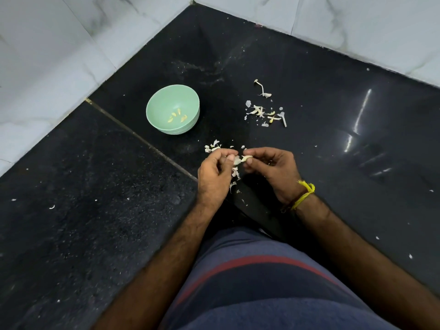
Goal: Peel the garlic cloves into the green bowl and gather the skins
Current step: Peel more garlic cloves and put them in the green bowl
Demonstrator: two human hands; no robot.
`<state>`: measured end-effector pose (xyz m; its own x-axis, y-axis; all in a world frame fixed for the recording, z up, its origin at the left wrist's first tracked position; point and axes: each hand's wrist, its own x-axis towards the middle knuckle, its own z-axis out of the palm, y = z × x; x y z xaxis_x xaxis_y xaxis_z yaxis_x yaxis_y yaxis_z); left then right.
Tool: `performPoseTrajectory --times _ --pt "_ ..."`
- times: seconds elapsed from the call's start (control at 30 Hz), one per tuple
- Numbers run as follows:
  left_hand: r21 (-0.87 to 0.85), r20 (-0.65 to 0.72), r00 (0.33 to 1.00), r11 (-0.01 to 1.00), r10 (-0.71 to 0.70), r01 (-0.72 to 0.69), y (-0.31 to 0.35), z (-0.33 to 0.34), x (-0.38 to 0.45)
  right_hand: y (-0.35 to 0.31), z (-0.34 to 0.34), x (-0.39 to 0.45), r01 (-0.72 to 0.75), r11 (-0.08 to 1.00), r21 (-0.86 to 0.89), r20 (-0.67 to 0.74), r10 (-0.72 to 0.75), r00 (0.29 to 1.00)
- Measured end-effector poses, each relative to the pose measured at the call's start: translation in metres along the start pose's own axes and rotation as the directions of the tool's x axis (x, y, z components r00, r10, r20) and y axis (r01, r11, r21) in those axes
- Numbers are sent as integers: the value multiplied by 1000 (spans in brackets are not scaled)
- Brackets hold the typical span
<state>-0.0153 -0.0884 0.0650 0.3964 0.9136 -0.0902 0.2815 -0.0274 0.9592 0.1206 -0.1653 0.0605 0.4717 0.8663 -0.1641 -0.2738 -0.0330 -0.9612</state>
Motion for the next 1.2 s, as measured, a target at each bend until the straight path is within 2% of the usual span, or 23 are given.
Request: performPoseTrajectory --times 0.13,0.4,0.67,0.77,1.0,1.2 --pt "22 58 992 993 114 -115 12 0 -1 1 0 0 27 999 43 3 -28 1000" --pt "80 32 990 987 140 -142 11 -2 -1 2 -2 1 7 996 89 3 -7 1000" --pt "235 38 974 945 224 -227 2 2 -3 5 4 0 -16 985 171 40 10 999" --pt "187 45 984 966 175 -180 -1 3 -2 4 4 -1 2 988 157 29 -7 1000" --pt "-43 79 992 995 93 -90 4 -1 -2 3 2 -3 28 997 78 6 -28 1000" --pt "-47 89 990 994 107 -103 4 -5 -3 1 0 -4 46 999 -1 -1 -46 999"
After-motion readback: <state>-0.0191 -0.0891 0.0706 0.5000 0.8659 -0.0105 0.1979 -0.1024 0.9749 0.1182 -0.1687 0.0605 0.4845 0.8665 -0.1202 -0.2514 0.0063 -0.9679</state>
